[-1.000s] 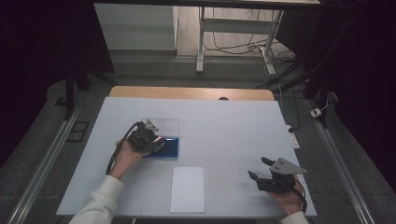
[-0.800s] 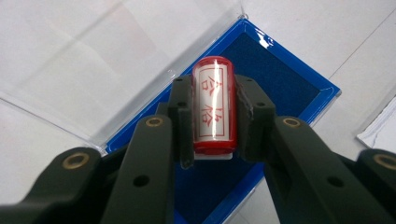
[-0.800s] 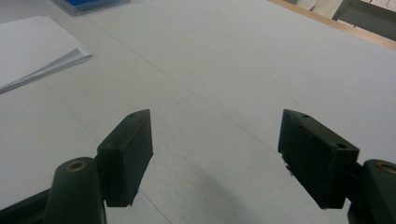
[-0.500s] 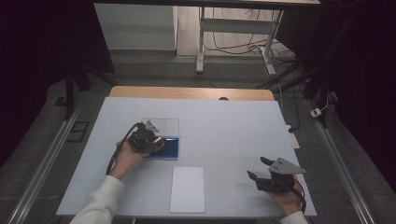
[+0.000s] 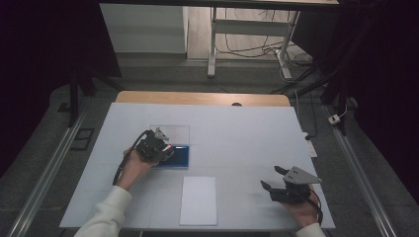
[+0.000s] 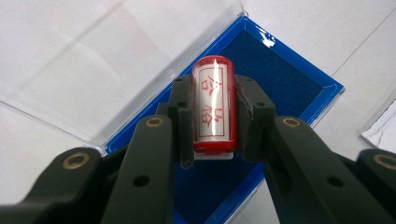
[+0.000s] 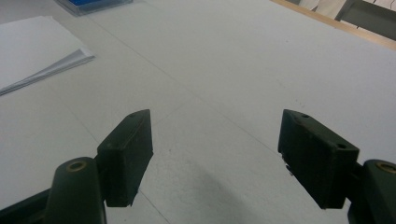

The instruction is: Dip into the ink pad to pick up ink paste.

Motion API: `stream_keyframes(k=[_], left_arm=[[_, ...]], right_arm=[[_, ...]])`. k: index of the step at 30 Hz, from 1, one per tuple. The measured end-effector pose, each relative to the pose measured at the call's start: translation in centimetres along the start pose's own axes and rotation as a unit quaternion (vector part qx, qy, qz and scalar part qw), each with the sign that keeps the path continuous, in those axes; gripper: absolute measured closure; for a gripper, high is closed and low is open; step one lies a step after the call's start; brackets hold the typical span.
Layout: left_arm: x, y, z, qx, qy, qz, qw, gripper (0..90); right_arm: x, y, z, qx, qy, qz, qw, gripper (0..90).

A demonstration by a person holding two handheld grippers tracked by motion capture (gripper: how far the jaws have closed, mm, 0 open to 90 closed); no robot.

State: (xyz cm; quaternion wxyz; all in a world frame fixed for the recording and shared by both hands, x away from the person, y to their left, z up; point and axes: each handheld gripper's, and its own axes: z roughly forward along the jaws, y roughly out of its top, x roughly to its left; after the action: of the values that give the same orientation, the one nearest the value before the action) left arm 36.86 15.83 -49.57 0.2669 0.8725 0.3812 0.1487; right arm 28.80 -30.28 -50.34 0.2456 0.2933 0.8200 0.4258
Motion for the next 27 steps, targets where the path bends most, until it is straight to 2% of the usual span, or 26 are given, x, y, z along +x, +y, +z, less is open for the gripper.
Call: stream_keyframes(k=[2,5,10,13,27], left_arm=[[0.1,0.0,0.0,-0.001,-0.003,-0.001,1.0000,70.9],[-0.1,0.2,-0.2,0.003,0.004,0.004,1.0000,70.7],[0.3,0.4,-0.6,-0.003,-0.008,-0.002,1.0000,70.5],[0.4,0.5,-1.0,-0.013,-0.005,-0.004,0.9999,70.5],[0.6,0.4,-2.9,-0.060,-0.033,-0.017,0.9975,70.3]], right_arm=[[0.0,0.0,0.0,-0.001,0.000,0.001,1.0000,25.7],[-0.1,-0.1,-0.1,-0.002,-0.002,0.003,1.0000,25.7],[-0.2,-0.2,-0.3,-0.004,-0.004,0.002,1.0000,25.7],[-0.3,-0.2,-0.4,-0.004,-0.005,0.005,1.0000,25.7],[-0.4,-0.4,-0.7,-0.002,-0.010,0.007,0.9999,25.7]])
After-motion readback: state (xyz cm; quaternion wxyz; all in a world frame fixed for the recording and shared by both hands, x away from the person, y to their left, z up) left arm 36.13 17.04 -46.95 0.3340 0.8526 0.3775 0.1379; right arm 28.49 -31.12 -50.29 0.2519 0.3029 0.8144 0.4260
